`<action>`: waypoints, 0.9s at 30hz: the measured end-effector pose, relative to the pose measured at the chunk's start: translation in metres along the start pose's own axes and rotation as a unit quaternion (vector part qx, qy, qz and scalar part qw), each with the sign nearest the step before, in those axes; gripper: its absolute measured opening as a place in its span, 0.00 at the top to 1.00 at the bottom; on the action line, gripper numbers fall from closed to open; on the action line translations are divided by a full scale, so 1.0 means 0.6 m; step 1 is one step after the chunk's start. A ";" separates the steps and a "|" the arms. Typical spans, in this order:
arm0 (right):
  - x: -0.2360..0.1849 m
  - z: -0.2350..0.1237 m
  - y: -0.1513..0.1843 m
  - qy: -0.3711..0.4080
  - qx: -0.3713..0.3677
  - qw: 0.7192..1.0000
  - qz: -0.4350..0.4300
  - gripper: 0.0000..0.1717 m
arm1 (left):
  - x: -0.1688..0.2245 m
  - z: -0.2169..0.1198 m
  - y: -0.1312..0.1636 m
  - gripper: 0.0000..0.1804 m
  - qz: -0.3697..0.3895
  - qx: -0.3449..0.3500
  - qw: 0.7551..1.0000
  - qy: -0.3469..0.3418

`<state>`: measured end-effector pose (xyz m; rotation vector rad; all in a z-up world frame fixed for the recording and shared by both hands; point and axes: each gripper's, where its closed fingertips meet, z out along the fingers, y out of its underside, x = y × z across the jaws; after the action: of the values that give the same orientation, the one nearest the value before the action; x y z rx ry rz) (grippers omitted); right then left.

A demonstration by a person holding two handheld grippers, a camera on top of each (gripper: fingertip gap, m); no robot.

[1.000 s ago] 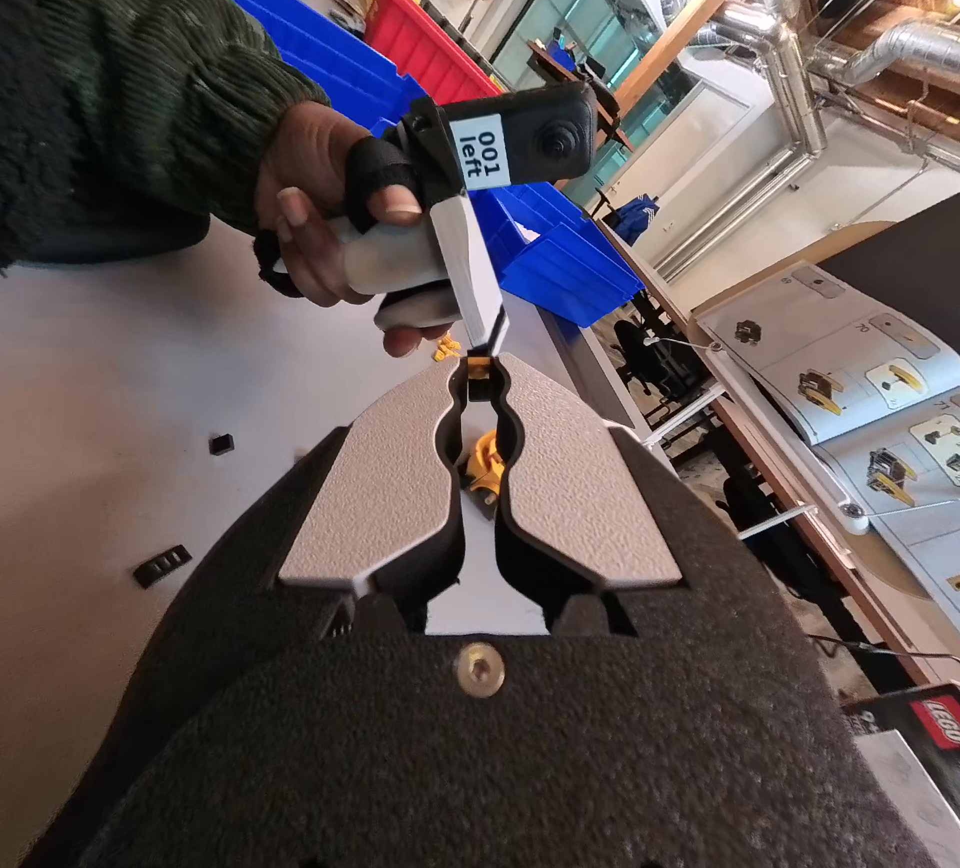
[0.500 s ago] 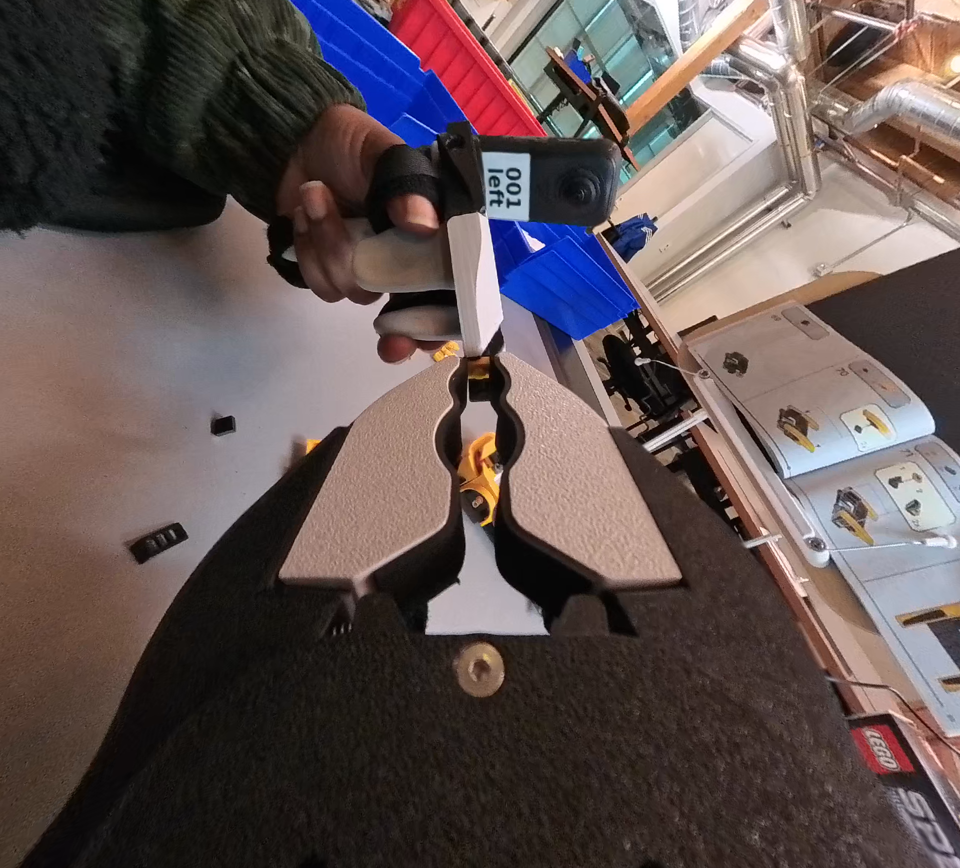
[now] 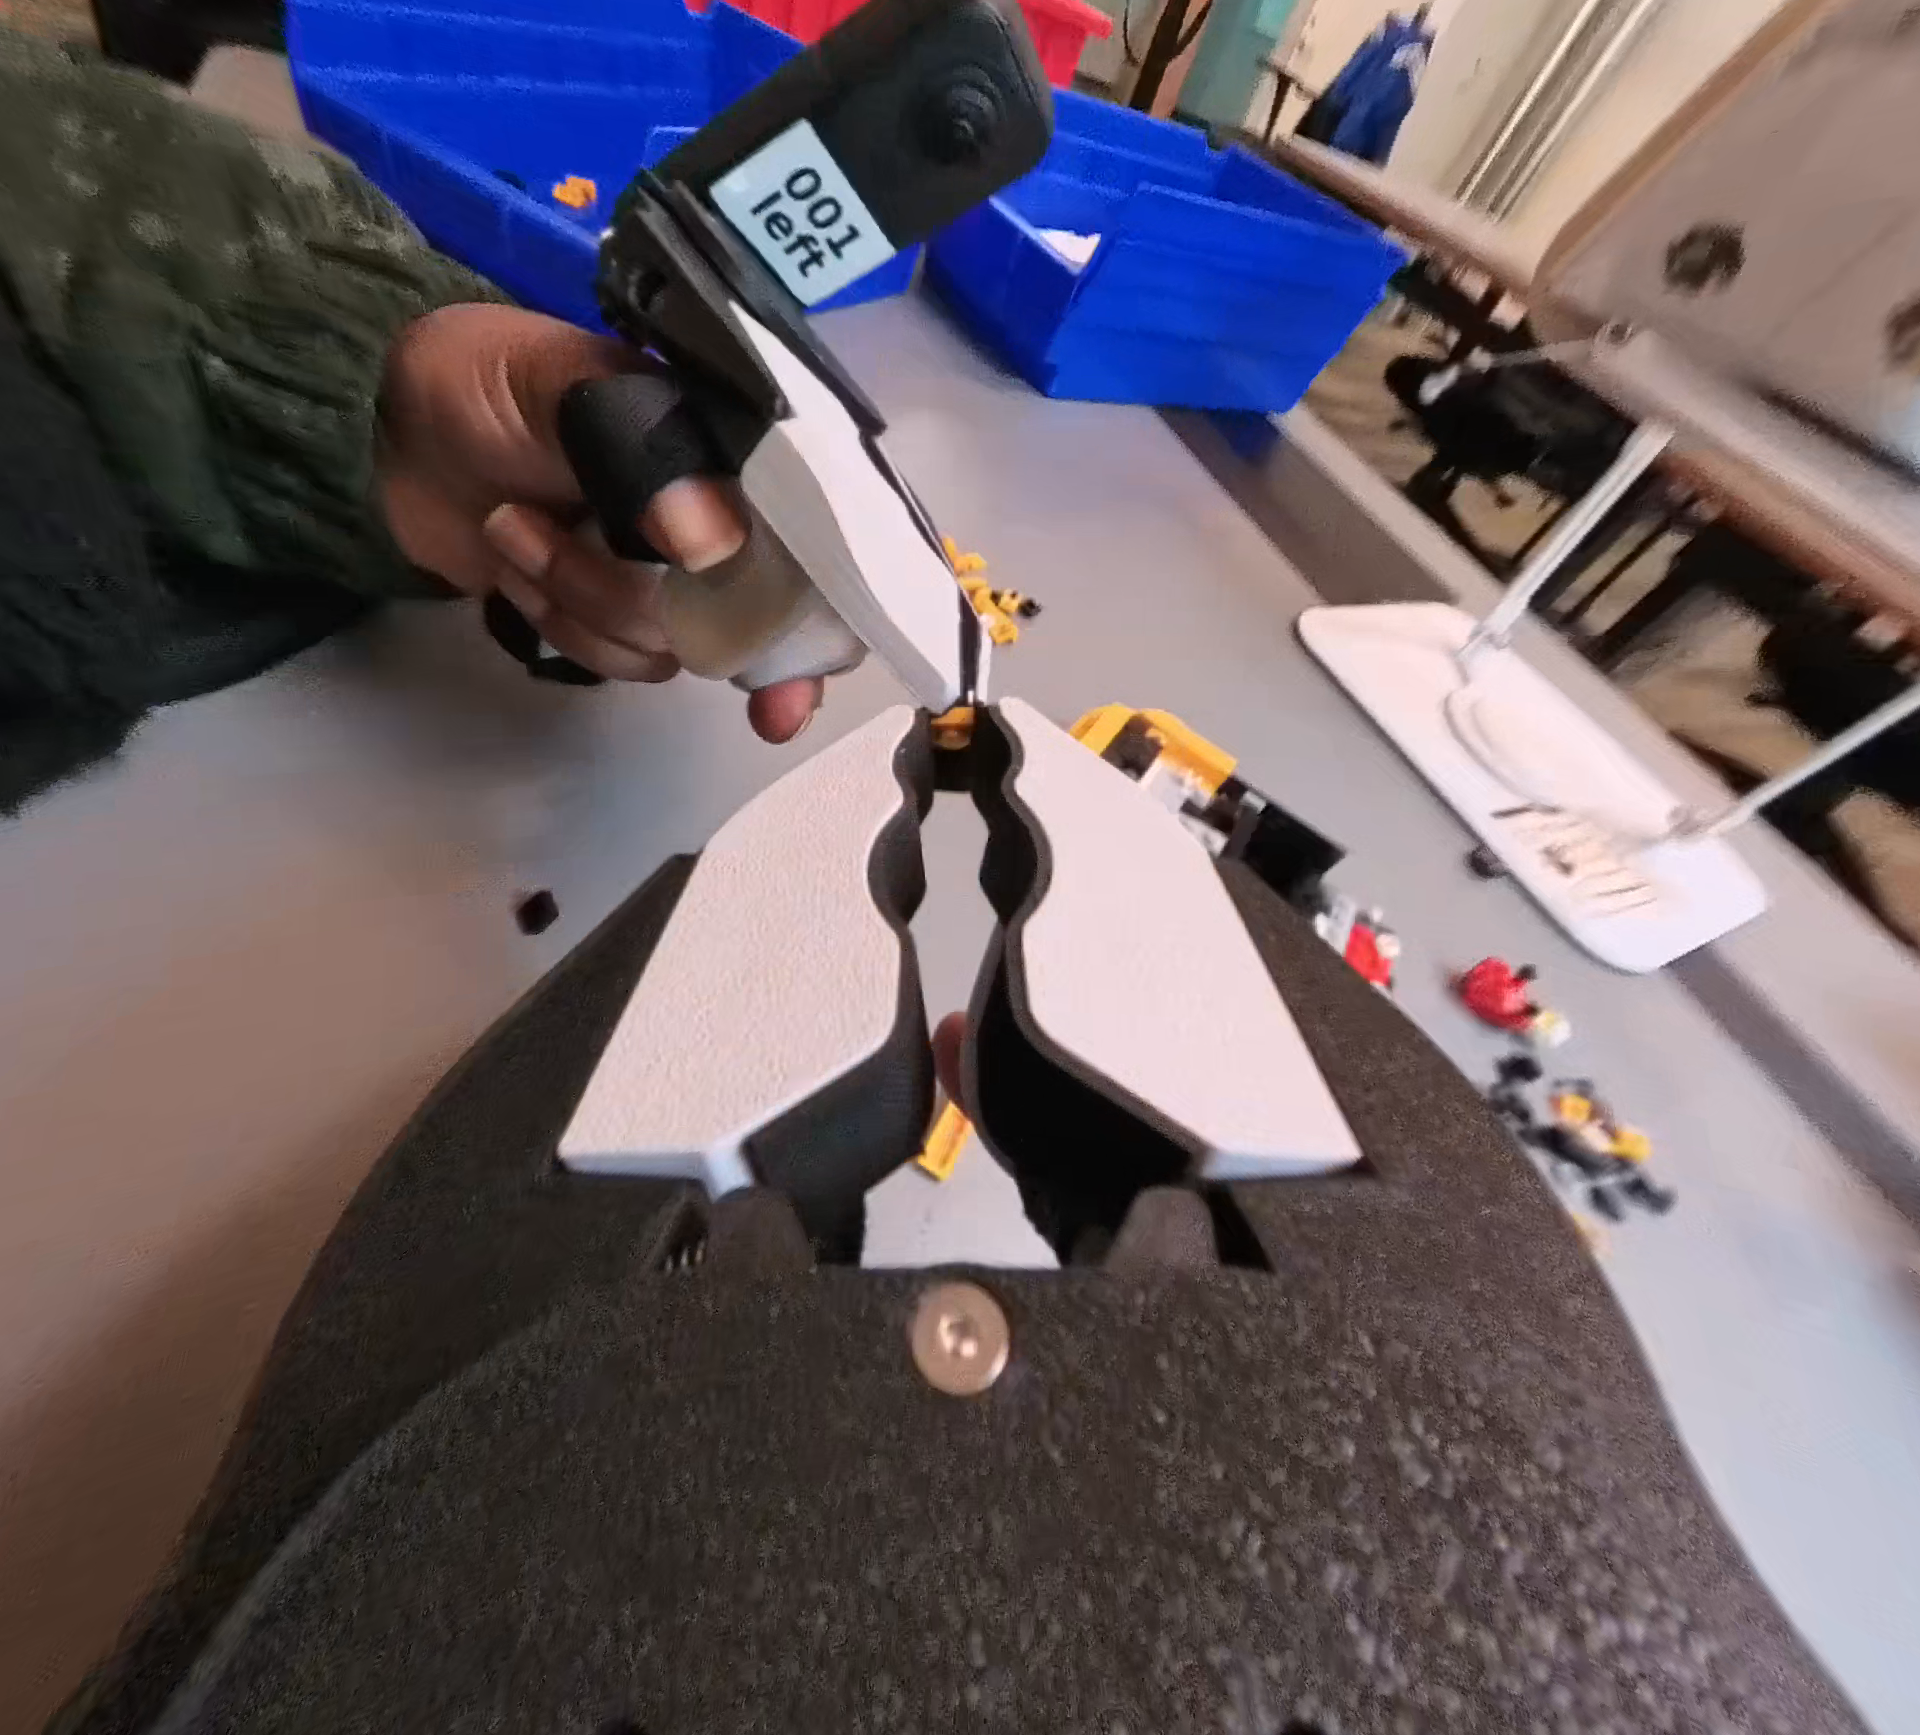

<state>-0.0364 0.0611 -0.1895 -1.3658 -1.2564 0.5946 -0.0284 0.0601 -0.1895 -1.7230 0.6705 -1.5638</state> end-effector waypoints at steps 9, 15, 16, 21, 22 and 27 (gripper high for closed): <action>0.007 0.000 0.014 -0.001 -0.002 1.000 -0.005 0.96 | -0.032 -0.027 -0.025 0.94 0.048 0.009 0.997 -0.055; 0.019 0.000 0.038 -0.013 0.000 0.999 -0.049 0.95 | -0.047 -0.041 -0.013 0.94 0.116 -0.043 0.988 -0.091; 0.018 0.000 0.040 -0.014 0.005 0.998 -0.061 0.96 | -0.043 -0.041 -0.014 0.94 0.134 -0.046 0.986 -0.090; 0.014 0.004 0.044 -0.011 0.003 0.997 -0.082 0.95 | -0.018 -0.040 -0.014 0.93 0.178 -0.039 0.982 -0.052; 0.013 0.003 0.040 -0.010 0.006 0.996 -0.084 0.95 | -0.013 -0.041 -0.016 0.93 0.189 -0.035 0.980 -0.046; 0.002 0.003 0.029 -0.025 0.015 0.998 -0.058 0.95 | -0.001 -0.043 -0.017 0.94 0.284 -0.037 0.956 -0.056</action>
<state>-0.0315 0.0665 -0.2057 -1.2506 -1.3511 0.5676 -0.0551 0.0627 -0.1812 -1.4776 1.0634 -1.0427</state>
